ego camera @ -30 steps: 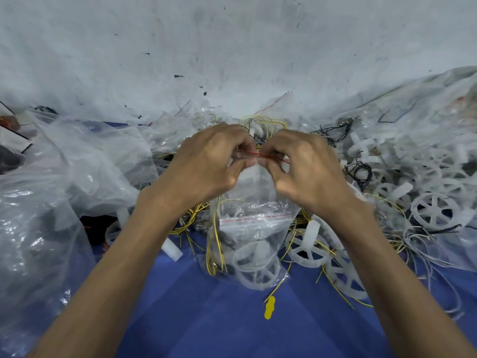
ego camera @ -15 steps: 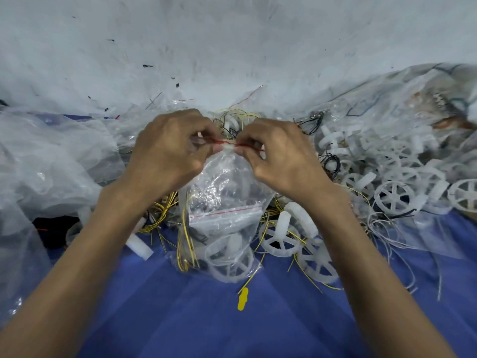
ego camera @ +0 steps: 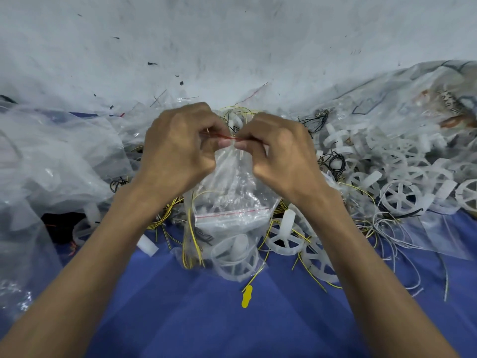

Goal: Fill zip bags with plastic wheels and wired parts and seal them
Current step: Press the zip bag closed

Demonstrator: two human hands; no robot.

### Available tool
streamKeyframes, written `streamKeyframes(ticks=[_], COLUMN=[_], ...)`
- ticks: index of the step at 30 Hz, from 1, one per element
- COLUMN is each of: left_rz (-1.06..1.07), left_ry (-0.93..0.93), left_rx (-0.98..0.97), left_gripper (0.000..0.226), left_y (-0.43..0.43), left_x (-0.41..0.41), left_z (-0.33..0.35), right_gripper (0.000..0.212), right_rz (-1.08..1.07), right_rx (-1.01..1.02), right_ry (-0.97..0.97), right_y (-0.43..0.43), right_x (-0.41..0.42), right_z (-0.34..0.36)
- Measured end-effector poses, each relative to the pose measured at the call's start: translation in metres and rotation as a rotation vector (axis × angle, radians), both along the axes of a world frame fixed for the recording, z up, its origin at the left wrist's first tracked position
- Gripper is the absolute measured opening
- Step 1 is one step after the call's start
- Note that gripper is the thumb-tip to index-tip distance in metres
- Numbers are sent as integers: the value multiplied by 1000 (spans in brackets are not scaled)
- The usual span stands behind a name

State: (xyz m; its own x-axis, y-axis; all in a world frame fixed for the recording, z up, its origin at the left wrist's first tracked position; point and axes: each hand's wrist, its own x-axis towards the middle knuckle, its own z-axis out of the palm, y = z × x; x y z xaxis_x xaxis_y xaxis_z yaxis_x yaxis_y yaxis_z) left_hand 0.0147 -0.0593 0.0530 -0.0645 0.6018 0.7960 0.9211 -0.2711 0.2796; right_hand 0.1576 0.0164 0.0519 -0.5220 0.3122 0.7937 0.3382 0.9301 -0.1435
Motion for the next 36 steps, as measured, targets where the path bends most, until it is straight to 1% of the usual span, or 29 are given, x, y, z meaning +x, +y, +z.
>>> streamKeyframes(ticks=[3,6,8,12,15,17,19,23,26,28,31,33,36], left_rz=[-35,-35,-1,39,46,39,28,4,28,51,77,94,75], left_ry=[-104,-160,-165,-144,-150,-153,-159,-132,-109,-102,-104,-87,-125], left_rx=[-105,-208,-216,-171,-192,-222,-249,-269,-244,-218,-187,-158,-120], left_gripper=[13,22,23,26,31,28,24,14,13,16,17,13,7], left_y=[-4,-6,-6,-4,-4,-4,-5,-8,-7,-6,-4,-2,-1], left_x=[-11,-23,-27,-24,-25,-28,-31,-30,-28,-29,-31,-30,-30], left_z=[8,11,10,7,8,9,10,12,10,9,6,3,5], right_gripper=[13,10,10,8,6,6,6,8,10,11,7,5,6], right_rz=[-8,-15,-20,-8,-37,-77,-71,-1,60,54,-10,-38,-53], right_rx=[-77,-132,-156,-147,-68,-14,3,-52,-113,-131,-78,-19,-41], right_ry=[-59,-91,-124,-207,-177,-141,-91,-39,-74,-99,-55,-16,-4], right_y=[11,23,26,27,26,23,21,22,26,30,31,28,29], right_x=[6,14,15,11,10,8,6,4,5,9,11,8,8], right_z=[6,7,5,3,0,-3,-4,-4,-4,-2,-2,-4,-5])
